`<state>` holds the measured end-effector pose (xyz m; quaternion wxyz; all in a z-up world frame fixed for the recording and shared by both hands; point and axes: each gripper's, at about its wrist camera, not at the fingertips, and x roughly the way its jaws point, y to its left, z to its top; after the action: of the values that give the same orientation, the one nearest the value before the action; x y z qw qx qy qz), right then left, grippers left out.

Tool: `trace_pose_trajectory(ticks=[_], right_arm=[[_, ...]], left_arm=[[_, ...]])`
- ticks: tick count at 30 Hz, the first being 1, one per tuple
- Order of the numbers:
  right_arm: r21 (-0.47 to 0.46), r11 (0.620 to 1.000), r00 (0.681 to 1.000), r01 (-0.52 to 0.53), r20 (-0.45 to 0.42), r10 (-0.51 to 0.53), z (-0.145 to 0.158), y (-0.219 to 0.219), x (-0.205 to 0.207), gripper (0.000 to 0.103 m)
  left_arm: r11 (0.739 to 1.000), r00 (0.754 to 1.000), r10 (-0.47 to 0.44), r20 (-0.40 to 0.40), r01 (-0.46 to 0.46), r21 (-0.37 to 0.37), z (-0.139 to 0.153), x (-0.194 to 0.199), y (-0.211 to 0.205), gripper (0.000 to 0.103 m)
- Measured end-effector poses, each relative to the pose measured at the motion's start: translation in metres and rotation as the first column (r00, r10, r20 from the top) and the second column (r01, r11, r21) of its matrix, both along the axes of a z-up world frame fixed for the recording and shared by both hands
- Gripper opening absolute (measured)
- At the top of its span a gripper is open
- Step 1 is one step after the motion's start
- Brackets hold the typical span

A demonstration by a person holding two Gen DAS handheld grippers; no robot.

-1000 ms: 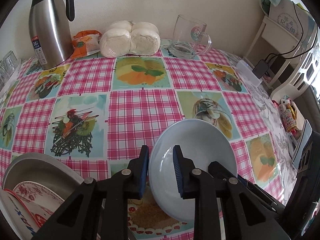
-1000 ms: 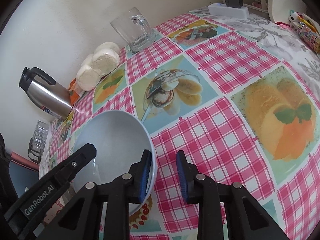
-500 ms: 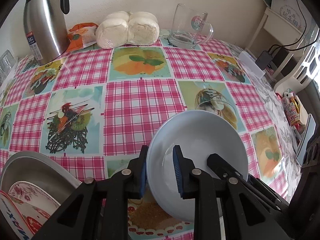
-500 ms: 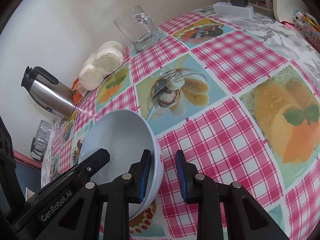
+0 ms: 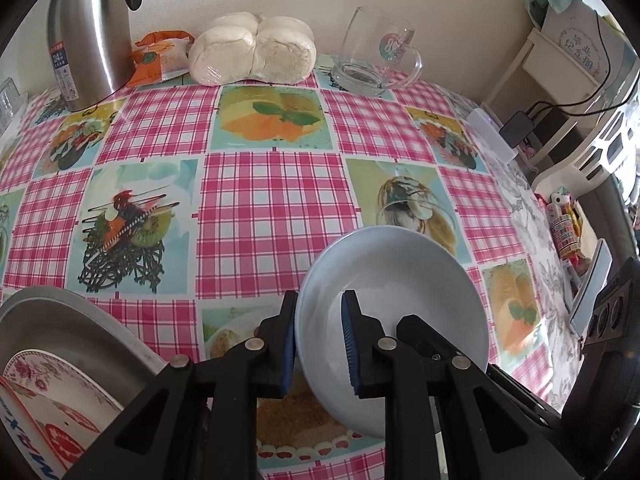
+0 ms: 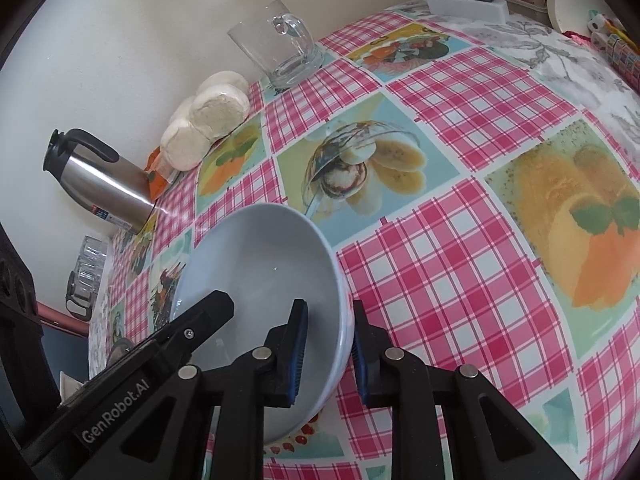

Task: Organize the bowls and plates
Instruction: 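Carry the pale round bowl over the steel tray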

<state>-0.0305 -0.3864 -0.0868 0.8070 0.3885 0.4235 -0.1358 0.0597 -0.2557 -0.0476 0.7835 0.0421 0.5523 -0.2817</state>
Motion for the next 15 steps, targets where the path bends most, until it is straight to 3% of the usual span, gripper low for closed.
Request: trace_pose_trajectory(ticks=[7, 15], right_arm=[[-0.039, 0.999, 0.999, 0.001, 0.049, 0.001, 0.032, 0.006, -0.007, 0.023], [-0.073, 0.997, 0.991, 0.013, 0.132, -0.003, 0.079, 0.016, -0.015, 0.023]], left_arm=[[0.999, 0.997, -0.006, 0.079, 0.009, -0.038, 0.04, -0.007, 0.006, 0.02], [0.991, 0.991, 0.004, 0.135, 0.014, -0.13, 0.092, -0.011, 0.026, 0.02]])
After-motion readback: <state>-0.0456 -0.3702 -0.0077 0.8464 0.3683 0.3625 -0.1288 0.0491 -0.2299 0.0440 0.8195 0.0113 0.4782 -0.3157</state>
